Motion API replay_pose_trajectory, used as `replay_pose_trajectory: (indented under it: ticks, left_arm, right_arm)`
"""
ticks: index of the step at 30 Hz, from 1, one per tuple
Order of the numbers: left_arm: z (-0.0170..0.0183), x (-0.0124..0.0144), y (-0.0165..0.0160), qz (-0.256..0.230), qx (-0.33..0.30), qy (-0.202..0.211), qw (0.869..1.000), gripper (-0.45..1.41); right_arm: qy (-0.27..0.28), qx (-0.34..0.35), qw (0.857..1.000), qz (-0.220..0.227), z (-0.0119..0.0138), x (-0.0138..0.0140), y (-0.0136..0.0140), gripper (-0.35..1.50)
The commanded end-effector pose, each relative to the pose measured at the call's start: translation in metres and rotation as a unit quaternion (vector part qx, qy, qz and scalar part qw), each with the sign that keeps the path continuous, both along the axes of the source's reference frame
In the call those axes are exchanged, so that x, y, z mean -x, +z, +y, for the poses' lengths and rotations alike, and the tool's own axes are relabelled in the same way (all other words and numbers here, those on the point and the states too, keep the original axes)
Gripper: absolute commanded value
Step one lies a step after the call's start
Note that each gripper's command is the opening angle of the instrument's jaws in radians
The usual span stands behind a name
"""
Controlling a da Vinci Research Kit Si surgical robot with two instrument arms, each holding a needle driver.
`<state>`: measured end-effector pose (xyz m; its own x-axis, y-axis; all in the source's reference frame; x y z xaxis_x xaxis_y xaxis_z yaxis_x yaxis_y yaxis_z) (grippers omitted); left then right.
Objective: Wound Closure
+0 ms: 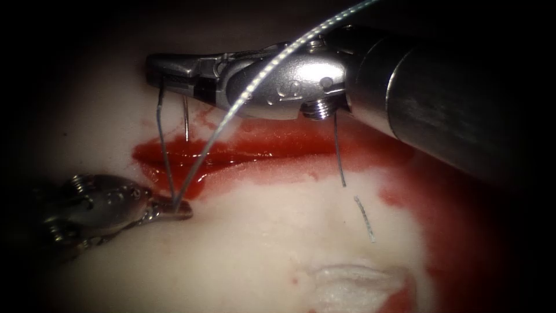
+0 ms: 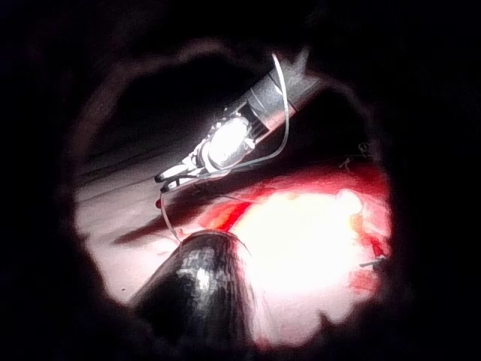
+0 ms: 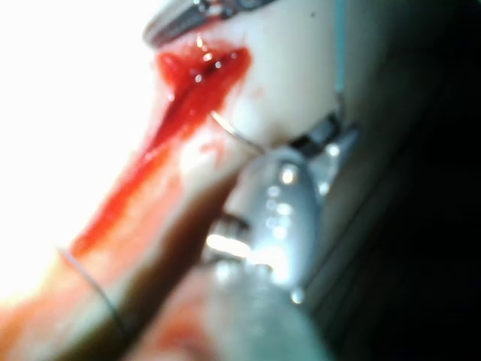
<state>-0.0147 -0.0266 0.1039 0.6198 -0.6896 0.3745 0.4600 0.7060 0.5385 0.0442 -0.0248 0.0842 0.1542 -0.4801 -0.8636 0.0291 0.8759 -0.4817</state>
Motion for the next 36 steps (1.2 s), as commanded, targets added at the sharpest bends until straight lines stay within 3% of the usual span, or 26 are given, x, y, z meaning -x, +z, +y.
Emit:
replay_pose_trajectory:
  ticks: [1,22,36]
  left_arm:
    - [0.0011,0.0006,-0.0003,-0.002,0.003,0.000,1.000,-0.45]
    - [0.0010,0.0007,-0.0003,0.000,-0.004,-0.010,1.000,-0.45]
    - [0.0009,0.0008,-0.0004,0.000,-0.007,-0.012,1.000,-0.45]
  right_arm:
    - [-0.005,0.003,1.000,0.003,0.0009,-0.0009,0.0002,-0.35]
    - [-0.006,-0.012,1.000,-0.007,0.0004,-0.0009,0.0004,-0.35]
    - [0.022,-0.037,0.999,-0.019,0.0008,-0.0008,0.0005,-0.35]
